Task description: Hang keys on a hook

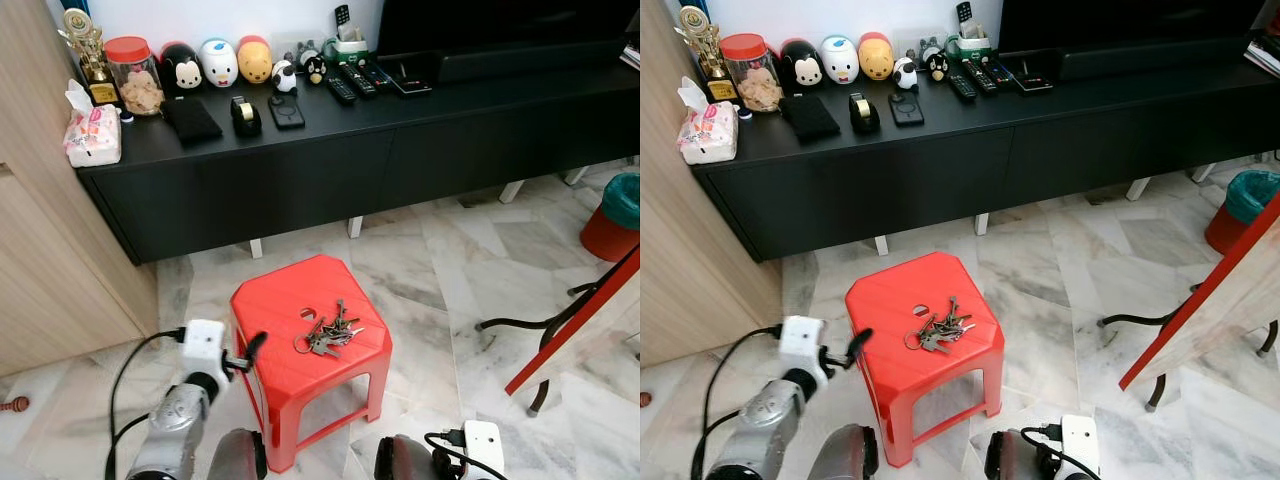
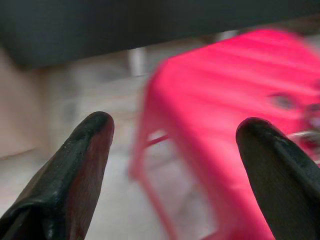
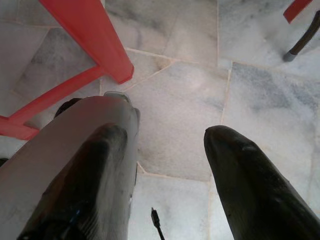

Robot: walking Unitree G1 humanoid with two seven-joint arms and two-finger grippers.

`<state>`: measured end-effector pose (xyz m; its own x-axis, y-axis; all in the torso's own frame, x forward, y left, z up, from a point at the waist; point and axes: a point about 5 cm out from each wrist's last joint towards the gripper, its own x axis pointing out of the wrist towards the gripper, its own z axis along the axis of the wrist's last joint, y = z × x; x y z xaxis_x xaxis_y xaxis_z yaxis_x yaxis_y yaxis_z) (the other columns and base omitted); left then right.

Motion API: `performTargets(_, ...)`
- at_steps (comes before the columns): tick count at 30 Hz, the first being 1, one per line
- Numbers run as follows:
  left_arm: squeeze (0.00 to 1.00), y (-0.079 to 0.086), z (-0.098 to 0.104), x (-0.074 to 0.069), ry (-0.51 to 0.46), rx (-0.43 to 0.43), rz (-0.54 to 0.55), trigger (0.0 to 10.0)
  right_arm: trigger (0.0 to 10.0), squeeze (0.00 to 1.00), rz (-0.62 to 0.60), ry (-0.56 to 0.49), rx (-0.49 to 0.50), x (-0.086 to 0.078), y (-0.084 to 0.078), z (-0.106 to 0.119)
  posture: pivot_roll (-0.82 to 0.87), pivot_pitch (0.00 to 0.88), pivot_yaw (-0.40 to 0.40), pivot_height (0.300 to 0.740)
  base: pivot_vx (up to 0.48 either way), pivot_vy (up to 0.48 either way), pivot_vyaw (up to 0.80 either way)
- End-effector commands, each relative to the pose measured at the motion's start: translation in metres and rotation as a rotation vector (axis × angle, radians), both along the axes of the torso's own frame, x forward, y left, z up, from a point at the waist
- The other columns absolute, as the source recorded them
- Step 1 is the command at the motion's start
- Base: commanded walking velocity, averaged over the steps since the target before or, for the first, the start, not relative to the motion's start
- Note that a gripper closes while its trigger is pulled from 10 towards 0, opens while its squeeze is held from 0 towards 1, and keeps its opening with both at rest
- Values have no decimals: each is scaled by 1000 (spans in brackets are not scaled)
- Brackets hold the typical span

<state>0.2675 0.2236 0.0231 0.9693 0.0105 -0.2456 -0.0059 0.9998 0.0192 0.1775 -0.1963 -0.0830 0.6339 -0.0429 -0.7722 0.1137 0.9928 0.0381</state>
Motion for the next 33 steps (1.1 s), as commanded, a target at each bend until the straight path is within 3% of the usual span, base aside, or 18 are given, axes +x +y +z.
performTargets(1,0,13,-10,-13,35,-7,70,10000,10000,0,-4,42,-1,-13,-3,-6,100,130,-71,620,0,0,0)
performTargets(4,0,32,-30,-40,130,29,114,10000,10000,0,6,-44,-2,3,-1,3,97,127,-71,620,0,0,0)
performTargets(8,0,36,-42,-54,196,52,115,10000,10000,0,14,-99,0,13,-1,9,98,126,-75,620,0,0,0)
performTargets(9,0,35,-52,-64,246,53,127,10000,10000,0,4,-188,-7,27,-3,19,103,126,-79,620,0,0,0)
performTargets(12,0,33,-58,-69,275,45,144,10000,10000,0,-7,-316,-4,49,-4,36,101,127,-86,620,0,0,0)
performTargets(13,0,31,-61,-71,284,39,151,10000,10000,0,12,-418,5,69,-2,53,99,128,-89,620,0,0,0)
performTargets(17,0,28,-64,-72,283,26,167,10000,10000,0,80,-585,23,105,7,88,112,130,-100,620,0,0,0)
performTargets(20,0,26,-65,-72,272,5,180,10000,10000,0,126,-662,32,119,17,104,125,131,-112,620,0,0,0)
performTargets(27,0,22,-68,-72,284,-23,195,10000,10000,0,147,-720,60,121,33,111,132,139,-123,620,0,0,0)
performTargets(33,0,16,-71,-72,289,-32,182,10000,10000,0,125,-674,77,112,36,100,127,135,-113,620,0,384,0)
